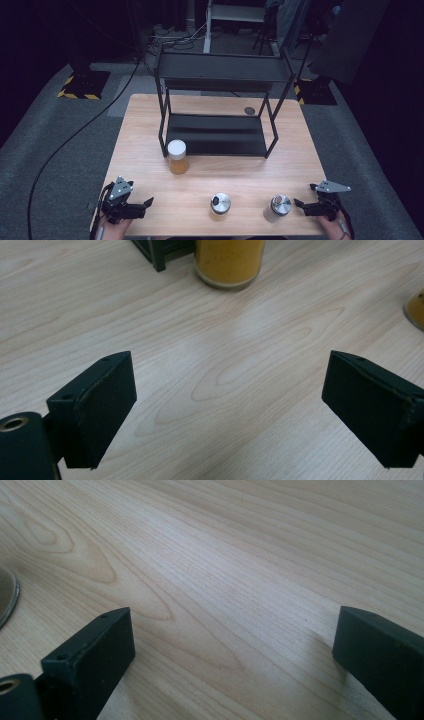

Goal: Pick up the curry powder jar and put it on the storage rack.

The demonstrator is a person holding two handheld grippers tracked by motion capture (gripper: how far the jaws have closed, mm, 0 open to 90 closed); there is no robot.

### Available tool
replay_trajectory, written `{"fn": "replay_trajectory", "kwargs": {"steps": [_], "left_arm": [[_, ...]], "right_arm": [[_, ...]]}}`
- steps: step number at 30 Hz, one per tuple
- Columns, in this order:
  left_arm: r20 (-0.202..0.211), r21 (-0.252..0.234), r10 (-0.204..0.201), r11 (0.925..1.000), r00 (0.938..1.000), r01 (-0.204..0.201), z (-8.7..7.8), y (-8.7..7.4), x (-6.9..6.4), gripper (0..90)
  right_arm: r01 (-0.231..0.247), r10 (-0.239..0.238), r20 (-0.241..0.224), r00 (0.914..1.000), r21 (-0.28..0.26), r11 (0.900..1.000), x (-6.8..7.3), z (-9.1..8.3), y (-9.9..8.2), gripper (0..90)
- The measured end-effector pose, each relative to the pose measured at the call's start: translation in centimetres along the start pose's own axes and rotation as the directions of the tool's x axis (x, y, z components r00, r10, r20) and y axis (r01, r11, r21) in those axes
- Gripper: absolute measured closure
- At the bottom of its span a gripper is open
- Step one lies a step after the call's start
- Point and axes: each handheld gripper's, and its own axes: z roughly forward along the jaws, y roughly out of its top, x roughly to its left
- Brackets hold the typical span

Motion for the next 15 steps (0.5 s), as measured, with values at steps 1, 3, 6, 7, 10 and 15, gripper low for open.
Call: {"fn": "replay_trajectory", "kwargs": {"steps": [1, 3, 6, 7, 10, 15], "left_arm": [[0.005, 0.002, 0.0, 1.0, 1.0, 0.0, -0.1, 0.3, 0.0, 7.4], [0.011, 0.006, 0.003, 1.0, 0.9999, -0.003, -0.1, 0.8, -0.1, 7.4], [0.017, 0.003, 0.015, 0.9999, 0.9997, -0.015, -0.2, 1.4, -0.2, 7.5], [0.016, 0.005, 0.015, 0.9999, 0.9997, -0.016, -0.3, 1.6, -0.2, 7.6], [0.017, 0.0, 0.022, 0.9998, 0.9996, -0.022, -0.3, 2.2, -0.1, 7.6], [0.026, -0.017, 0.027, 0.9995, 0.9993, -0.027, -0.2, 3.2, 0.1, 7.6]], "right_arm": [[0.0, 0.0, 0.0, 1.0, 0.0, 1.0, 0.0, 0.0, 0.0, 3.3], [-0.001, 0.001, 0.0, 1.0, 0.0, 1.0, 0.0, 0.0, 0.0, 3.3], [-0.001, 0.001, 0.001, 1.0, 0.0, 1.0, 0.0, 0.0, 0.0, 3.3], [-0.002, 0.002, 0.001, 1.0, 0.0, 1.0, 0.0, 0.0, 0.0, 3.3], [-0.002, 0.002, 0.002, 1.0, 0.0, 1.0, 0.0, 0.0, 0.0, 3.3], [-0.005, 0.005, 0.003, 1.0, 0.0, 1.0, 0.1, 0.0, 0.0, 3.3]]}}
